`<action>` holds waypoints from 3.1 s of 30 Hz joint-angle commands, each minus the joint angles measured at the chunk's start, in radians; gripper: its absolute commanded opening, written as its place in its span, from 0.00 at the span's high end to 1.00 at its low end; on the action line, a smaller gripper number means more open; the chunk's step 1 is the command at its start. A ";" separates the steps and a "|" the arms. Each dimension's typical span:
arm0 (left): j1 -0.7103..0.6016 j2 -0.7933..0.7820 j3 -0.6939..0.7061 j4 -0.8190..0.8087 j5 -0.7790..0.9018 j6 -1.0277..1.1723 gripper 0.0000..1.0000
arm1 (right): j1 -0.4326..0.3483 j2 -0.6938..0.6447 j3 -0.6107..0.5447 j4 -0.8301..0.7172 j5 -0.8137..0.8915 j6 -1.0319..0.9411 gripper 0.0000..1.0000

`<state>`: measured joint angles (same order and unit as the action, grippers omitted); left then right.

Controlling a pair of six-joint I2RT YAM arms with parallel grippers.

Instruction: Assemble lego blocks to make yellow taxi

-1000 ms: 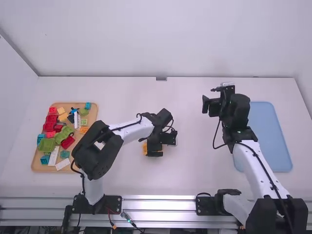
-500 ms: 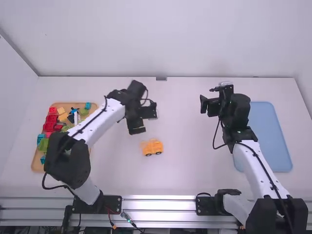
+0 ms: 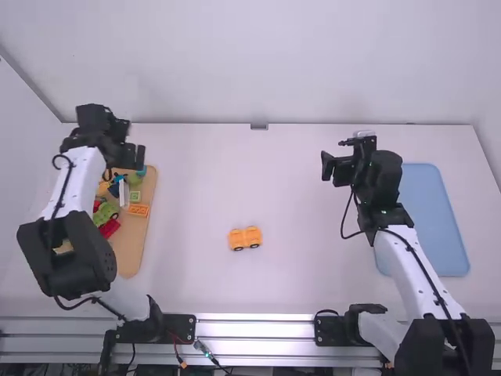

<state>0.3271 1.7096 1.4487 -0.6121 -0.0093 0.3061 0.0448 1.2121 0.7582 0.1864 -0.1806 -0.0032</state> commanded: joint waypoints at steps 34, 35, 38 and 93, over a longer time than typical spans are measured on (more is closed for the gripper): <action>0.256 0.810 0.927 -0.549 -0.008 -0.362 0.14 | 0.002 0.003 0.040 -0.008 -0.006 0.038 0.01; 0.256 0.810 0.912 -0.535 -0.006 -0.362 0.24 | 0.002 0.003 0.040 -0.007 -0.006 0.042 0.01; 0.256 0.810 0.895 -0.513 -0.002 -0.362 0.33 | 0.002 0.003 0.040 -0.008 -0.006 0.041 0.01; 0.175 0.606 0.827 -0.443 -0.007 -0.340 0.98 | 0.028 0.003 0.040 -0.016 -0.006 0.051 0.01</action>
<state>0.5442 2.3981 2.2780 -1.0531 -0.0132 -0.0525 0.0727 1.2121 0.7582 0.1711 -0.1814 0.0391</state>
